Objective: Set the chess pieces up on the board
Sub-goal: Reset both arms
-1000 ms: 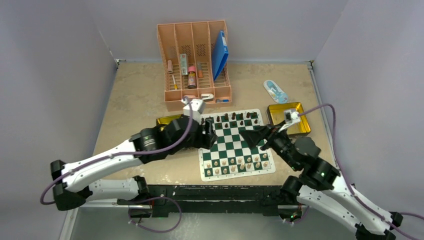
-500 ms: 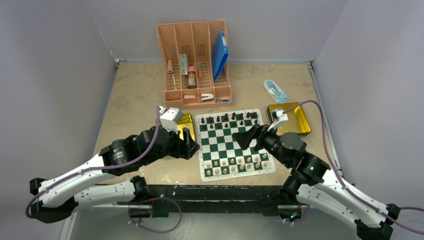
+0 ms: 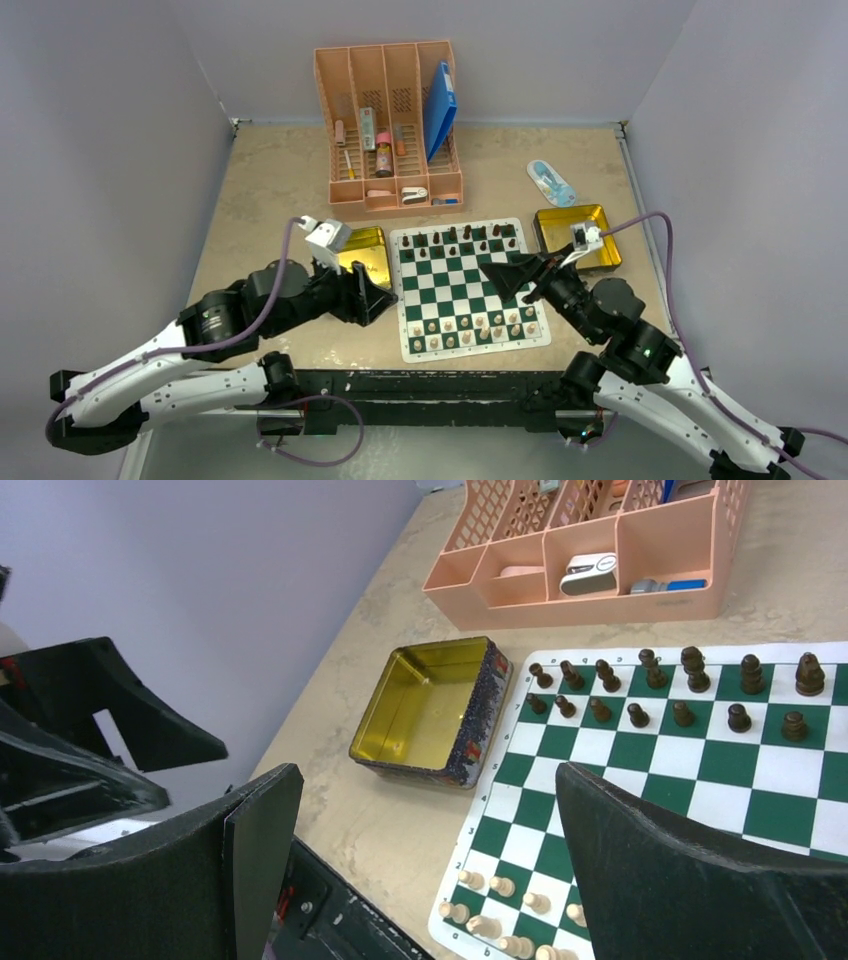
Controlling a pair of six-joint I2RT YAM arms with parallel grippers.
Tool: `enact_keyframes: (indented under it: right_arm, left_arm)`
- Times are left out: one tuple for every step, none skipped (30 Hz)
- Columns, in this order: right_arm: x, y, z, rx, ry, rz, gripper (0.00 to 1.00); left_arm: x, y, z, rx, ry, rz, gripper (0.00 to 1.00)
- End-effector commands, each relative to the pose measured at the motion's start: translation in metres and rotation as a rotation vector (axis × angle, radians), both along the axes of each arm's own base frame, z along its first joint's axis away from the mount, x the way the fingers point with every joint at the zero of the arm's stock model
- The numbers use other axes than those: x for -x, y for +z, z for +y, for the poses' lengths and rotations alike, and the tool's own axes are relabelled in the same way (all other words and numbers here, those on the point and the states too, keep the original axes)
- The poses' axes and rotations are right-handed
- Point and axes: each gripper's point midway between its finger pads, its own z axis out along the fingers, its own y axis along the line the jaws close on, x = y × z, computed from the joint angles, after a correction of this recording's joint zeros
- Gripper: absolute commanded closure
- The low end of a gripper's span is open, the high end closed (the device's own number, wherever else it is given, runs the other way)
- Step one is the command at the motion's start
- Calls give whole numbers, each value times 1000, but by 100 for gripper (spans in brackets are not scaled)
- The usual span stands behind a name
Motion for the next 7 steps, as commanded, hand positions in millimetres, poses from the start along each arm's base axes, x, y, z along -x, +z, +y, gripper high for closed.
enact_keyframes:
  right_arm:
    - [-2,19,1,-18,-2,-34,1]
    - [-3,19,2,-11,-2,-31,1]
    - [-3,18,3,-1,-2,-27,1]
    - [-4,18,3,5,-2,-26,1]
    - [-4,16,3,10,-2,-22,1]
    - [-4,16,3,12,-2,-21,1]
    - [-4,16,4,11,-3,-18,1]
  left_arm:
    - [-3,26,7,107,15,-96,36]
    - [-3,27,10,119,23,-98,36]
    - [-3,27,13,126,33,-98,36]
    - [-3,27,16,135,44,-98,36]
    - [-3,26,19,137,53,-100,36]
    - [-3,26,22,139,57,-101,36]
    - [-2,26,24,139,60,-102,36]
